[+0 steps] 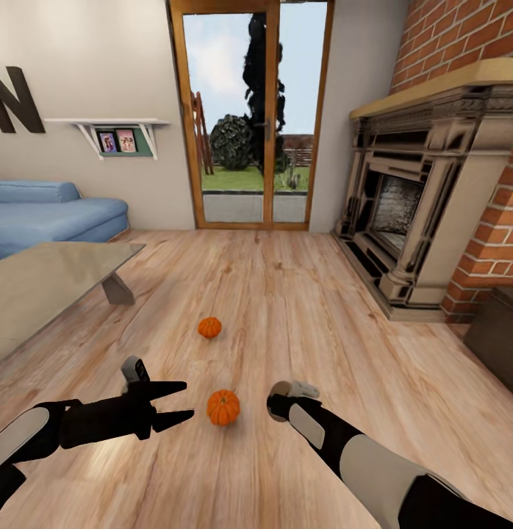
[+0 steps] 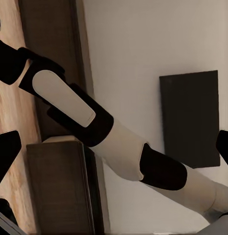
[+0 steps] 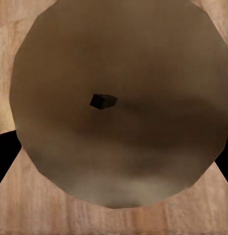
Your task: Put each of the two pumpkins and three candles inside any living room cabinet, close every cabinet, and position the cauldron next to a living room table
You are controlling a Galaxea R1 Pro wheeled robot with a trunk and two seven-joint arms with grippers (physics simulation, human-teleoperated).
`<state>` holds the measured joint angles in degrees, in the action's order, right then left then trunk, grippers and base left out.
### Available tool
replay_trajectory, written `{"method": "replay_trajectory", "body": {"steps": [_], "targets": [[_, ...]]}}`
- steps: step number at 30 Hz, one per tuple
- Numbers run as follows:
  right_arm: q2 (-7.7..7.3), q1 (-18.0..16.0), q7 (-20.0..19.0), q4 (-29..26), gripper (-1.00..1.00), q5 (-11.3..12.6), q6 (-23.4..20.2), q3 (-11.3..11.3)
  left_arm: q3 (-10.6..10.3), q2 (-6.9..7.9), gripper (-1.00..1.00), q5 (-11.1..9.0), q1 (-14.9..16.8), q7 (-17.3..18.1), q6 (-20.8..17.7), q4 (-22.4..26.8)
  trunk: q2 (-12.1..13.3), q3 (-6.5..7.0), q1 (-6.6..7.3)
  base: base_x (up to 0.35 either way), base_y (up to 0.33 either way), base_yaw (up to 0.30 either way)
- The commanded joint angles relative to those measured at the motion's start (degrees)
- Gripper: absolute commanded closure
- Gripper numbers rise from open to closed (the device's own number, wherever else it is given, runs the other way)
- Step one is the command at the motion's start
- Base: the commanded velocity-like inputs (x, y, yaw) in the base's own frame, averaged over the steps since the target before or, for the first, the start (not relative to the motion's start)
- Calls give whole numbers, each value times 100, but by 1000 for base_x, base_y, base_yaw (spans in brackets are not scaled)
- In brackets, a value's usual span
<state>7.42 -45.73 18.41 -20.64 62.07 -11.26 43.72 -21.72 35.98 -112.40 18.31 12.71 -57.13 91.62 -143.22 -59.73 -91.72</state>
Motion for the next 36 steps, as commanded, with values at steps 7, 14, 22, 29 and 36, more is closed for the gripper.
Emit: {"method": "replay_trajectory", "body": {"steps": [7,14,22,29,36], "targets": [[-4,-6,40,-10,100,25,-12,40,6,5,-100,42,6,56,1,-4,278,55,158,-226,0,0],[-10,-6,40,-10,100,25,-9,37,11,5,-100,42,6,61,1,-4,559,114,312,-20,0,0],[-12,-6,40,-10,100,25,-8,33,16,14,-100,34,6,65,1,-4,639,74,356,-7,1,0],[-13,-6,40,-10,100,25,-7,32,17,13,-100,34,6,65,1,-4,639,7,356,-263,90,0],[-13,-6,40,-10,100,25,0,35,18,12,-100,36,6,65,1,-4,639,-34,356,-313,119,0]]}}
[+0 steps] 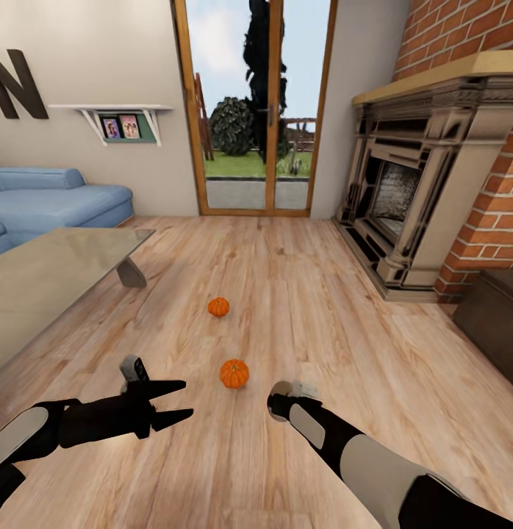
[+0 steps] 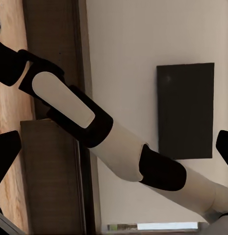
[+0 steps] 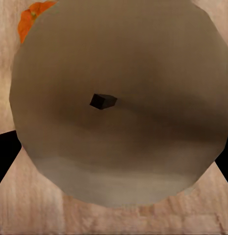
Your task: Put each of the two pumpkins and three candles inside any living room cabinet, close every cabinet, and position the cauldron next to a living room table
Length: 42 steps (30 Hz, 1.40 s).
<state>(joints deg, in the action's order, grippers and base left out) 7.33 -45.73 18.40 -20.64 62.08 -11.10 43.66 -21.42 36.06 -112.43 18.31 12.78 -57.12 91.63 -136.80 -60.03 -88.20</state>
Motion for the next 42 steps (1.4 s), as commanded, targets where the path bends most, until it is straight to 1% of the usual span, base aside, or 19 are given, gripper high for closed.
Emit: {"method": "replay_trajectory", "body": {"steps": [1,5,16,25,35,42], "targets": [[-4,-6,41,-10,100,23,-16,39,-12,2,-100,40,6,58,-1,-5,-3,-6,5,-313,119,0],[1,-6,41,-17,100,26,1,50,-17,0,-100,37,6,58,-1,-5,-3,-9,5,-264,91,-33],[5,-6,34,-11,100,30,-15,39,-13,-2,-100,37,6,62,-1,-5,-3,-58,5,-21,6,-228],[3,-6,40,-10,100,29,-15,37,-3,-2,-100,37,6,58,-1,-16,358,55,202,0,0,-236],[1,-6,41,-10,100,32,-15,37,-3,-2,-100,37,6,52,7,-59,759,160,422,0,0,-181],[-3,-6,41,-10,100,24,-9,38,-3,-2,-100,37,6,50,8,-86,1040,260,576,0,0,-60]]}}
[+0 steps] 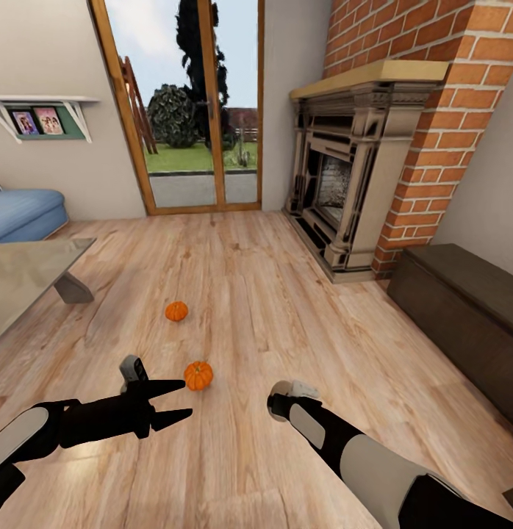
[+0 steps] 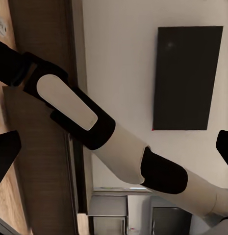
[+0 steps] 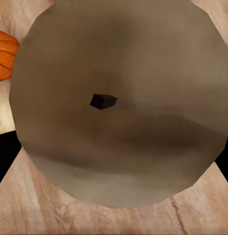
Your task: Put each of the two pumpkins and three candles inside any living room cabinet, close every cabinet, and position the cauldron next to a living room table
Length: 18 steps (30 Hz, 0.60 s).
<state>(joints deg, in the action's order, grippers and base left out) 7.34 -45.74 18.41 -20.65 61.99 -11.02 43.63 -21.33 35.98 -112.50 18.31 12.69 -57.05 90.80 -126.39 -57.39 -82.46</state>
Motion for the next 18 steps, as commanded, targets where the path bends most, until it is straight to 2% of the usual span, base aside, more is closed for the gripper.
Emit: {"method": "replay_trajectory", "body": {"steps": [1,18], "targets": [[-7,-5,40,-9,100,33,-19,40,-11,5,-100,44,6,58,1,-2,39,13,23,0,0,-6],[-12,-5,43,-9,100,41,-2,40,-4,5,-100,47,6,20,9,-10,721,317,397,0,0,-3]]}}
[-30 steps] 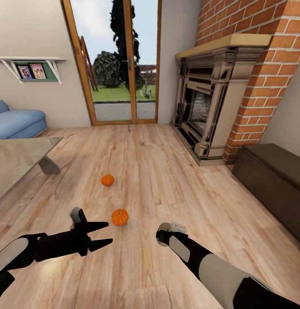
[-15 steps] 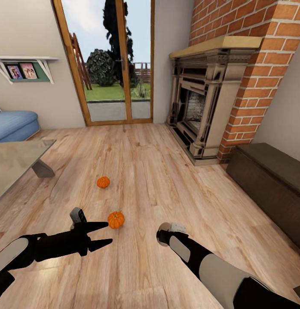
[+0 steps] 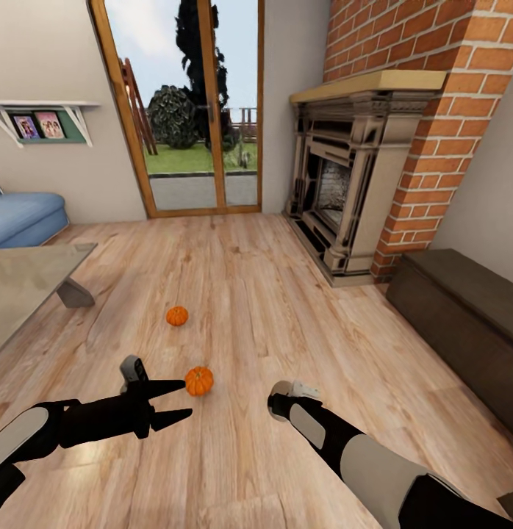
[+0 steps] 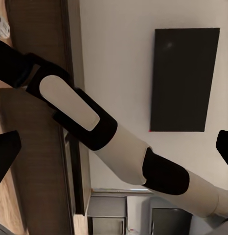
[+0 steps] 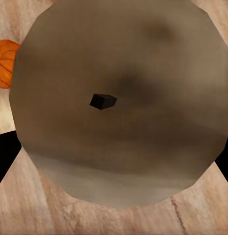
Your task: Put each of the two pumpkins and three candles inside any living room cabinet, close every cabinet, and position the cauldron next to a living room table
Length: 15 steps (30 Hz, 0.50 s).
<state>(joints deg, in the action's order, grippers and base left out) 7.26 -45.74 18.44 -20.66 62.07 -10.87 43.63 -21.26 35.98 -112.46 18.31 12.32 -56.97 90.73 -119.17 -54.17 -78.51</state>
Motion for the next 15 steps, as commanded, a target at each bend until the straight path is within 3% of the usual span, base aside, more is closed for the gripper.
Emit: {"method": "replay_trajectory", "body": {"steps": [1,8,15], "targets": [[-4,-5,39,-9,100,33,-20,41,-10,5,-100,42,5,17,0,-3,39,14,23,0,0,-114],[-13,-5,32,-9,100,34,-40,34,-10,5,-100,34,5,-168,-5,-3,320,148,177,-28,0,-240],[2,-5,65,-5,100,42,-314,24,-9,5,-100,46,5,-213,1,-3,601,274,331,-266,0,-289]]}}
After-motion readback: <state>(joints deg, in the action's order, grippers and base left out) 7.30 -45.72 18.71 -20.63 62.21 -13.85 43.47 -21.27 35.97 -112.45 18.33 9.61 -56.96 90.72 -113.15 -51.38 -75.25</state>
